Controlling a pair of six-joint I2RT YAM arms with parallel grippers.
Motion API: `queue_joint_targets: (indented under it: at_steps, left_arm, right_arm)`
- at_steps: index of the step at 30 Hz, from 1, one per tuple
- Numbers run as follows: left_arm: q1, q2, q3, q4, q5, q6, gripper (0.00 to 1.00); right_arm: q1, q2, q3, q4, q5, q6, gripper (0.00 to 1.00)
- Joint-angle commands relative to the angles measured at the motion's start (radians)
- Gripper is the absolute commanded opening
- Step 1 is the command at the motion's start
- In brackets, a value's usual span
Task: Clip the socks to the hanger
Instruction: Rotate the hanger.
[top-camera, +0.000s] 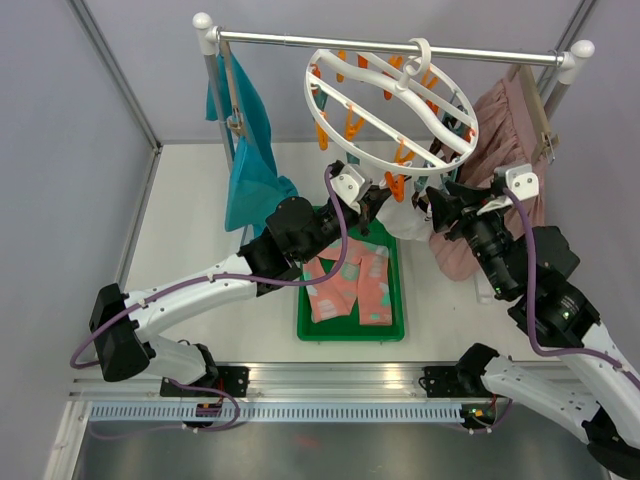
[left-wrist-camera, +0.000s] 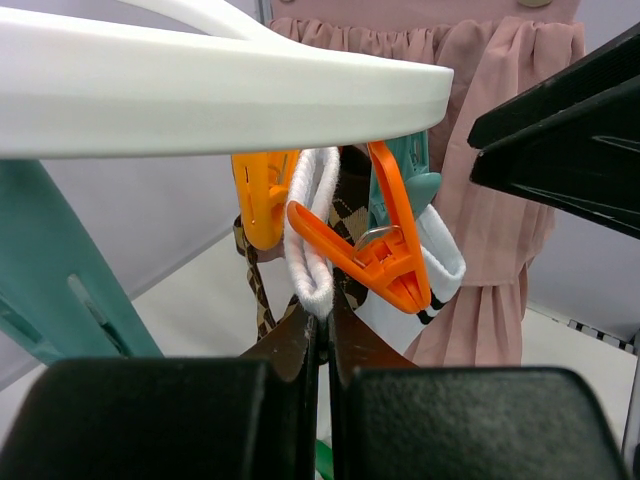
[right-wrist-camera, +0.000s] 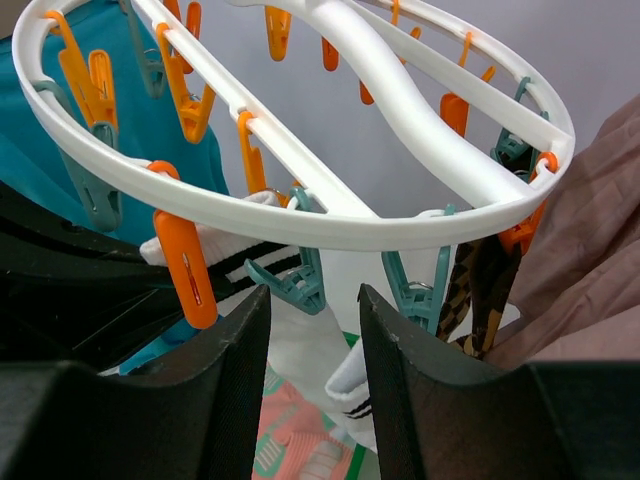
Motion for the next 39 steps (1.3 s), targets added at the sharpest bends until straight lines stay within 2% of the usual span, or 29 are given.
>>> queue_joint_targets:
  at_steps: [1, 11, 39]
  left_arm:
    - [0.004, -0.004, 0.022, 0.04, 0.026, -0.022, 0.02]
    - [0.004, -0.003, 0.031, 0.039, 0.035, -0.019, 0.02]
    - [0.006, -0.007, 0.025, 0.033, 0.036, -0.01, 0.02]
  right_arm:
    - [-0.003, -0.022, -0.026, -0.003, -0.026, -0.016, 0.48]
    - [-0.003, -0.004, -0.056, 0.044, -0.104, -0.073, 0.48]
    - [-0.018, 0.055, -0.029, 0.136, -0.058, -0.148, 0.48]
